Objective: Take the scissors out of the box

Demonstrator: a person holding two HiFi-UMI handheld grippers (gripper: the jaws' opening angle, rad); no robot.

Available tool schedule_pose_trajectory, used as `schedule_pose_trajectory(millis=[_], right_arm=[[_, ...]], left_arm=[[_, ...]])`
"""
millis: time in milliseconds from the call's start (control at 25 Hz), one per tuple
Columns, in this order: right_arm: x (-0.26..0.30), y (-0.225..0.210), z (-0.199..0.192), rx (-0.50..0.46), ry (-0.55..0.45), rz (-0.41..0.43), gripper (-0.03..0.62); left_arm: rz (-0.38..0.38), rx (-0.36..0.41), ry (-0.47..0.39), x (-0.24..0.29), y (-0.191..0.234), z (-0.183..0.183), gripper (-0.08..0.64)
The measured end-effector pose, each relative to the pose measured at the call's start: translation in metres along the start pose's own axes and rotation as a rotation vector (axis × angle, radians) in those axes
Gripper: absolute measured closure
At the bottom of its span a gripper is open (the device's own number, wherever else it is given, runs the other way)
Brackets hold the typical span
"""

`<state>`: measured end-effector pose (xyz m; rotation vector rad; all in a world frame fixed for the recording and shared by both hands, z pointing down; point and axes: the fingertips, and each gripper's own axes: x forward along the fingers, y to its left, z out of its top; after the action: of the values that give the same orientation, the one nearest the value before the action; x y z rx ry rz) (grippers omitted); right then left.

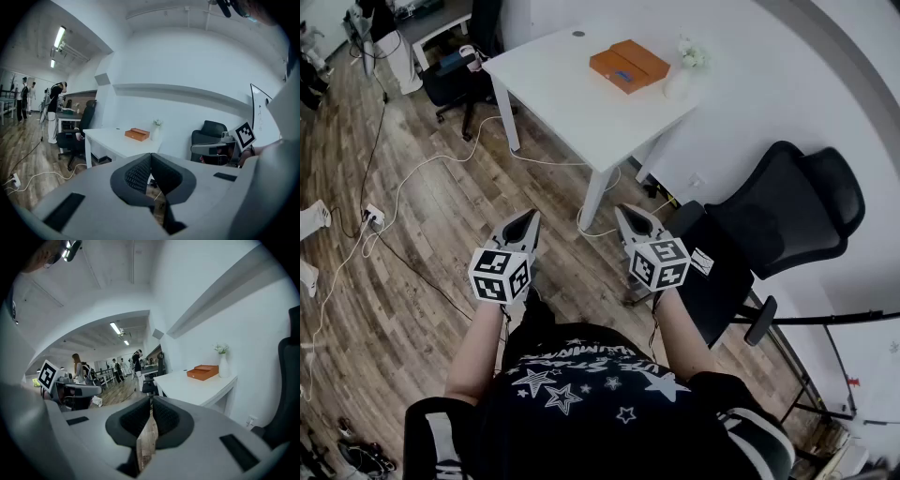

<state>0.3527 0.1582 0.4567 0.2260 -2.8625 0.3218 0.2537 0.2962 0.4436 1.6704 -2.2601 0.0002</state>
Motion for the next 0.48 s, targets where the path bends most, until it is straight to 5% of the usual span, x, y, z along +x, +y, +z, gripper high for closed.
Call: schedule_pose_trajectory(millis=[480], right_arm=[[0.001, 0.004, -0.016, 0.023, 0.033, -0.037, 0.54]], left_arm=[[-0.043, -0.045, 0.039, -0.002, 0.005, -0.016, 0.543]])
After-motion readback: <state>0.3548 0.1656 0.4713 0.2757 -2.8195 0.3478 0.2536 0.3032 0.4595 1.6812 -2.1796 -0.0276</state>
